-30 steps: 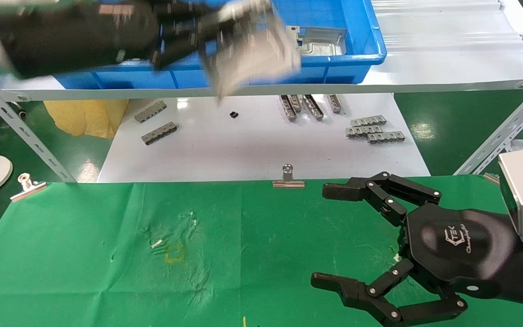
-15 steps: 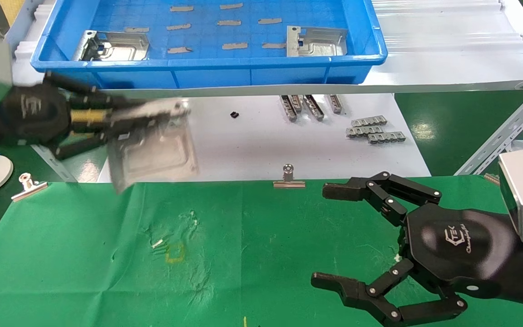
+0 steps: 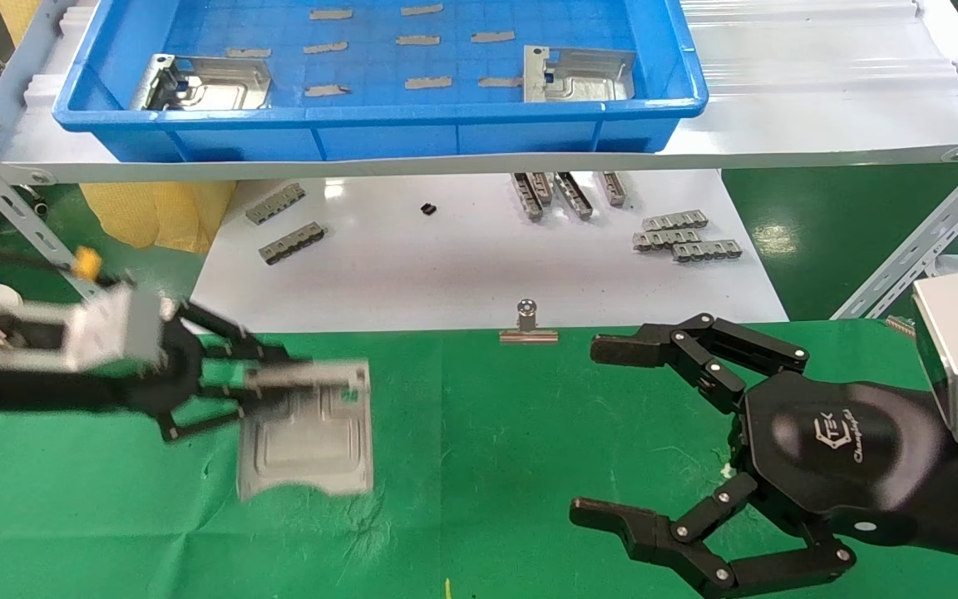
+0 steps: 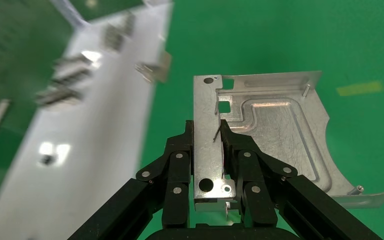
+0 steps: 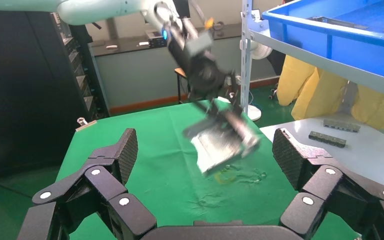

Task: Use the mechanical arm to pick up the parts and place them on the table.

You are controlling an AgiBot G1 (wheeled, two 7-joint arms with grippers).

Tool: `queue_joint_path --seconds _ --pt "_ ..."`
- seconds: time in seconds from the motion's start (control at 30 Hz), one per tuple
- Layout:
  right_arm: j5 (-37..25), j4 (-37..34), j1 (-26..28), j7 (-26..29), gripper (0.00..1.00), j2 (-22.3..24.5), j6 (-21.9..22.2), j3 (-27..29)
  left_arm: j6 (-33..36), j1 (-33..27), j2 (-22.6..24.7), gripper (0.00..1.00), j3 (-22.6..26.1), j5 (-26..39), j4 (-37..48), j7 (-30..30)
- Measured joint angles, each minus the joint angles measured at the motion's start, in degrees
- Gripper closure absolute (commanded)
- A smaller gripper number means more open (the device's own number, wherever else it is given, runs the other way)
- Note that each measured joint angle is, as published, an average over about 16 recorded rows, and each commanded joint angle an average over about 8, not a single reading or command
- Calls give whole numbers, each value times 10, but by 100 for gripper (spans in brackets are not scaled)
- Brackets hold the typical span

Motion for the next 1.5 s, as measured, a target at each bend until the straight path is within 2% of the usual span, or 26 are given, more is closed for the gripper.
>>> queue_joint_path --seconds 0.37,0.4,0.63,0.67,1.07,1.5 --pt "0 0 0 0 0 0 0 0 -16 22 48 100 27 25 87 109" --pt "0 0 0 0 0 0 0 0 -18 22 51 96 28 26 95 117" --pt "0 0 0 0 0 0 0 0 -34 20 71 8 28 28 148 158" --pt "0 0 0 0 0 0 0 0 -35 19 73 0 29 28 154 163" --pt "0 0 0 0 0 0 0 0 -22 11 83 0 22 19 203 182" --pt "0 0 0 0 0 0 0 0 6 18 76 0 -12 -31 252 95"
